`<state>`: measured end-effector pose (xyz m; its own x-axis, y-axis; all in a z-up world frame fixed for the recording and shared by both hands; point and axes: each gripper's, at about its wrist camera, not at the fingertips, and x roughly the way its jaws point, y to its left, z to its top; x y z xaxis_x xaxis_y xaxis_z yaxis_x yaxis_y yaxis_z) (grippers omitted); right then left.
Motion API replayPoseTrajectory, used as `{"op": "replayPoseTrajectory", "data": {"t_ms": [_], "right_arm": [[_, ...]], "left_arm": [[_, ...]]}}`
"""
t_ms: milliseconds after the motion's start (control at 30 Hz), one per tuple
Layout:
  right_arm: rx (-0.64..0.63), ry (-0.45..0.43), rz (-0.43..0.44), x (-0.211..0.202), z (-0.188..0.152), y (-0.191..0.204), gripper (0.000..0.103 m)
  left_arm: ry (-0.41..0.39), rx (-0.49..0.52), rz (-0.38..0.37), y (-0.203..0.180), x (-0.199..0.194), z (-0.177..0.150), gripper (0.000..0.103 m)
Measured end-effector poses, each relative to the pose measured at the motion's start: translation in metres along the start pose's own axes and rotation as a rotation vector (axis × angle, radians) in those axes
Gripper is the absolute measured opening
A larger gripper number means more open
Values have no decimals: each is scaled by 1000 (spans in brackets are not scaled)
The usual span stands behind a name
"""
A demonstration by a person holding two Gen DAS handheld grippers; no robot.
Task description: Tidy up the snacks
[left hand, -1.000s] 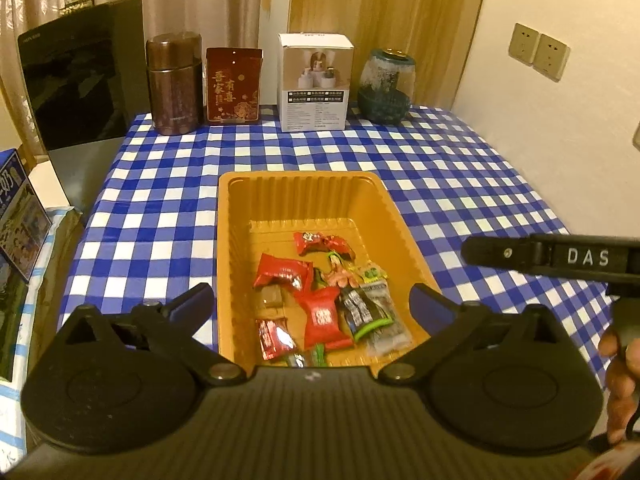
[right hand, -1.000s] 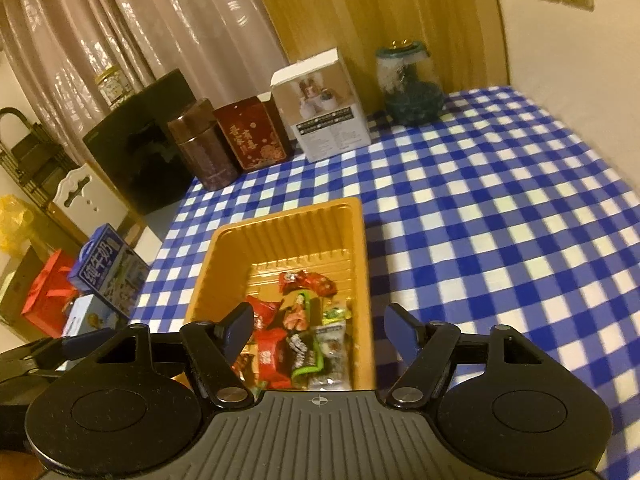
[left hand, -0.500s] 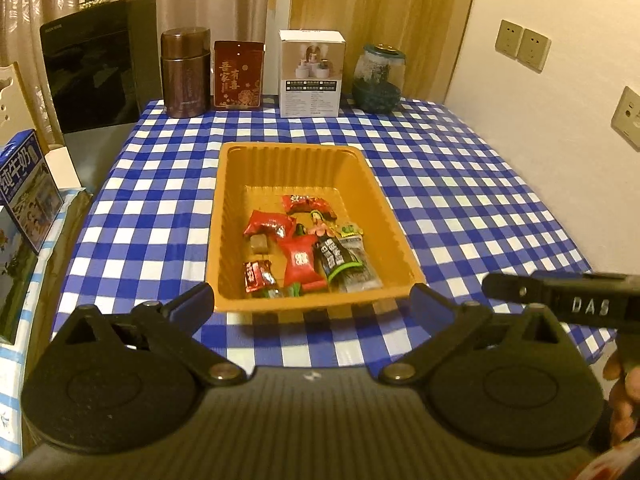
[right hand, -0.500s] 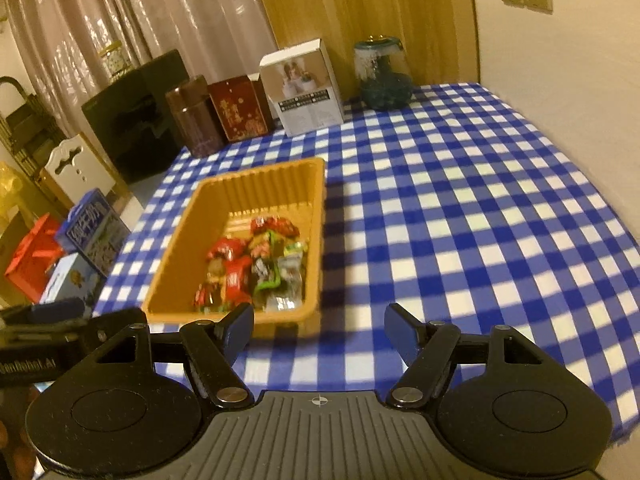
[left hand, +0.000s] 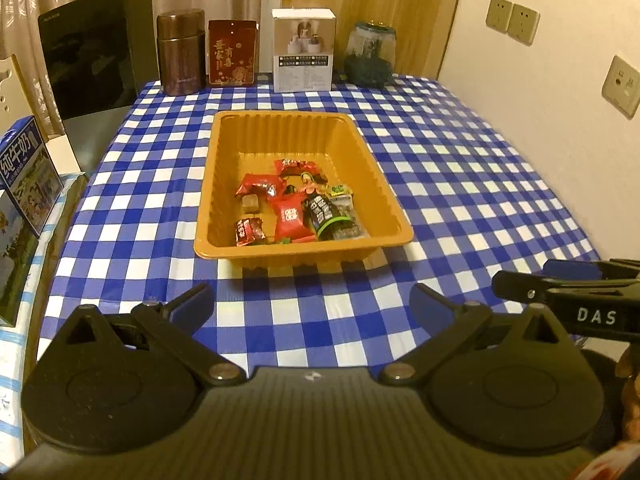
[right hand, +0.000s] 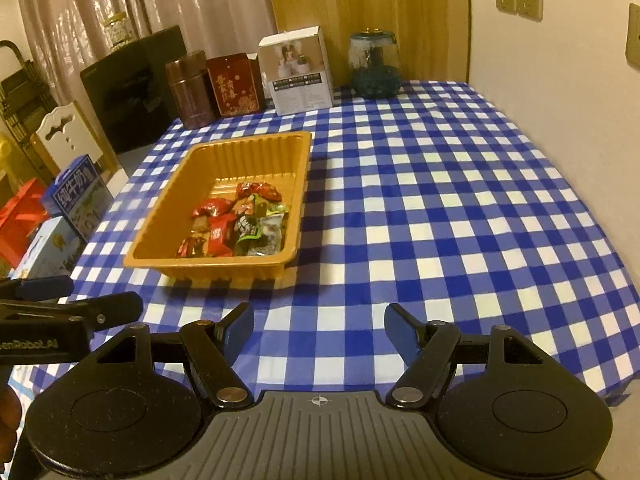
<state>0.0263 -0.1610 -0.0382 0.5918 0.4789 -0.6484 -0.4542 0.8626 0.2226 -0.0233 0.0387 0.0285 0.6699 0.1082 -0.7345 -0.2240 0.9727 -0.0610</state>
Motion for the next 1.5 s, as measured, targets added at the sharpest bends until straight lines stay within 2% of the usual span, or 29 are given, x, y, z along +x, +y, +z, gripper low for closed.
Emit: {"op": "replayPoseTrajectory", "data": {"t_ms": [700, 1500], "right_arm": [[-41, 47, -6, 10, -5, 3, 72], [-42, 43, -8, 10, -5, 3, 72]], "left_arm": [[36, 2, 31, -3, 10, -6, 103], [53, -11, 36, -5, 12, -7, 103]]}}
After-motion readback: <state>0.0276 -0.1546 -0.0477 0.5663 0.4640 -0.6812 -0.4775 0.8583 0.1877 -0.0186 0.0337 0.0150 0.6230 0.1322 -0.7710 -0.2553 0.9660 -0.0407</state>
